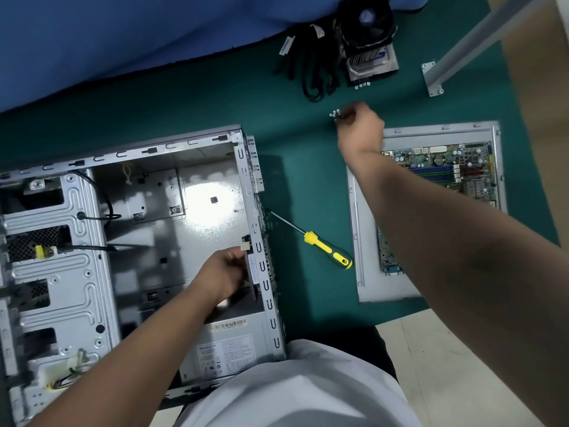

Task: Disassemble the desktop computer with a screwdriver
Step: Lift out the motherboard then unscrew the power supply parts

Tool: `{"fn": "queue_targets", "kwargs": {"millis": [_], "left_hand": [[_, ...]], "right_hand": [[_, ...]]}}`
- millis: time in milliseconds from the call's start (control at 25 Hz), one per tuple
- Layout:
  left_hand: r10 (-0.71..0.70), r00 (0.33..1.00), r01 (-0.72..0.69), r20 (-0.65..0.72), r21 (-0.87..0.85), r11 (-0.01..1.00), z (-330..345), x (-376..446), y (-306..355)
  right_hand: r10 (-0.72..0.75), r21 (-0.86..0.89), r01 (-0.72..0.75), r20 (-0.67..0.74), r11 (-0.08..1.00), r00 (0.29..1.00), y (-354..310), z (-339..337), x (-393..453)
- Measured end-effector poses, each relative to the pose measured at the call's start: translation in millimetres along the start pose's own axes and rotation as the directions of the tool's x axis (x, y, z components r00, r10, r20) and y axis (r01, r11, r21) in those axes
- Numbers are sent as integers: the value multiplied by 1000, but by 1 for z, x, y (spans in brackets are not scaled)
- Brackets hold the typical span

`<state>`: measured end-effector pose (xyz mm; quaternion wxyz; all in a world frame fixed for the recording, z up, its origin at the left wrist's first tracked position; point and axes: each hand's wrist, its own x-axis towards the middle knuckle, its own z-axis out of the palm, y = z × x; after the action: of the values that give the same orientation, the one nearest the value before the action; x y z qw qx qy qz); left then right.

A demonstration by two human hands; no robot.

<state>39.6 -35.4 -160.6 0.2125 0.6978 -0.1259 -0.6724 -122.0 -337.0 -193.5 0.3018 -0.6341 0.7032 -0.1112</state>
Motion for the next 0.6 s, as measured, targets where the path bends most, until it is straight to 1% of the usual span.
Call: {"fn": "queue_targets", "kwargs": {"millis": [80,160,240,320,400,480,520,600], "left_hand": [[-1,1000,1,-22,8,1000,1,-3,2],[-14,999,14,-35,4,1000,1,-4,3],[-20,1000,20,-21,12,1000,1,-5,5],[-14,1000,14,-23,25,1000,1,-6,6],[-9,999,13,-54,72,997,-1,-7,6],[50,997,-38,-59,195,980,-2,-6,5],[92,994,-71,-64,277,958,-3,-6,5],[134,986,-86,-102,381,921,-4,-9,8]], "right_hand": [[-30,67,29,14,997,999,4,-2,-13],[-88,90,83,52,992,995,12,-4,-41],[-156,89,146,128,985,979,27,-7,-82],[-203,58,195,250,979,947,47,-8,-125],[-211,-67,253,369,965,905,69,-10,-163],[-214,-281,338,392,898,895,87,-12,-190],[-203,-363,354,394,862,897,93,-14,-200],[-186,-436,367,404,821,896,101,-15,-215]]}}
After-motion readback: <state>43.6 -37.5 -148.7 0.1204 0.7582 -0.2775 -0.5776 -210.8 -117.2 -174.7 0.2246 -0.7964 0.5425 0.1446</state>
